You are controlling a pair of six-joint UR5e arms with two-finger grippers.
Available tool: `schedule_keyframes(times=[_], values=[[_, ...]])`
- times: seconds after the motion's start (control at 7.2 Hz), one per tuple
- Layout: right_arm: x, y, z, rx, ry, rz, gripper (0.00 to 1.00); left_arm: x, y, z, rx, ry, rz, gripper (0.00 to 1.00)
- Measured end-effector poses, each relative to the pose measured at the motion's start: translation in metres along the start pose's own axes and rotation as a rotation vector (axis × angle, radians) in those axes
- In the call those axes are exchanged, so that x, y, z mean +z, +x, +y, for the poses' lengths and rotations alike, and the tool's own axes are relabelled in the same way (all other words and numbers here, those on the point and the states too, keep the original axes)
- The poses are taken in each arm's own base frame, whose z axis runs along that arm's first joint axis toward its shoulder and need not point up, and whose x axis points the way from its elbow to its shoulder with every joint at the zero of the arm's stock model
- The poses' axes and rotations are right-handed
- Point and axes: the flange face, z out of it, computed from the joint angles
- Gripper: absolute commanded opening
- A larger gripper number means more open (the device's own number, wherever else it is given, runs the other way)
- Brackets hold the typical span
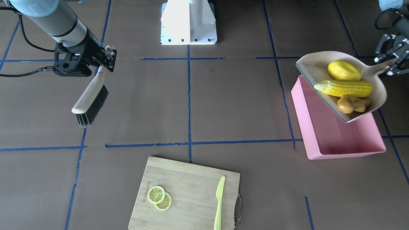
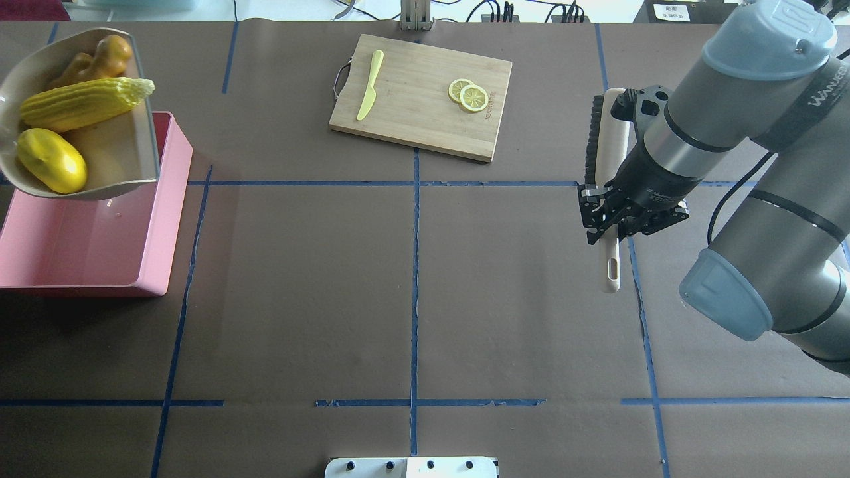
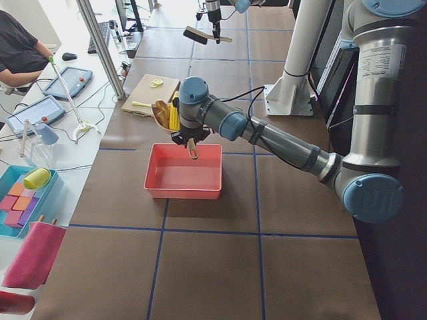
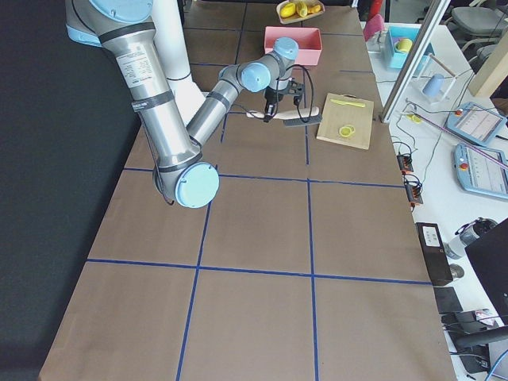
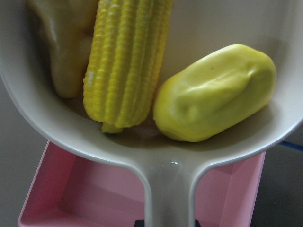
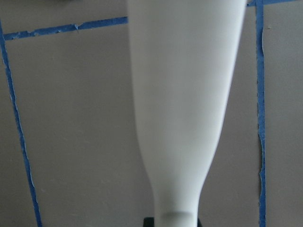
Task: Sweep and dump trash into bin
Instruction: 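Lift the loaded dustpan toward the pink bin with the left gripper while the right withdraws, then tilt the dustpan over the pink bin with the left gripper to dump items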
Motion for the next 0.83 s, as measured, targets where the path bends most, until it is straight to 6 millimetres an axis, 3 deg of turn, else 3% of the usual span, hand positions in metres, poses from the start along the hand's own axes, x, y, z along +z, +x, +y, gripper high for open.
schedule_keyframes(times=[0.42, 0.83], values=[[-0.001, 0.004, -0.005, 0.011, 0.005, 0.003, 0.0, -0.017, -0.007, 0.067, -0.051, -0.107, -0.059, 0.0], [-0.001, 0.009, -0.008, 0.022, 0.008, 0.008, 0.0, -0.015, -0.005, 0.104, -0.033, -0.252, -0.124, 0.0]])
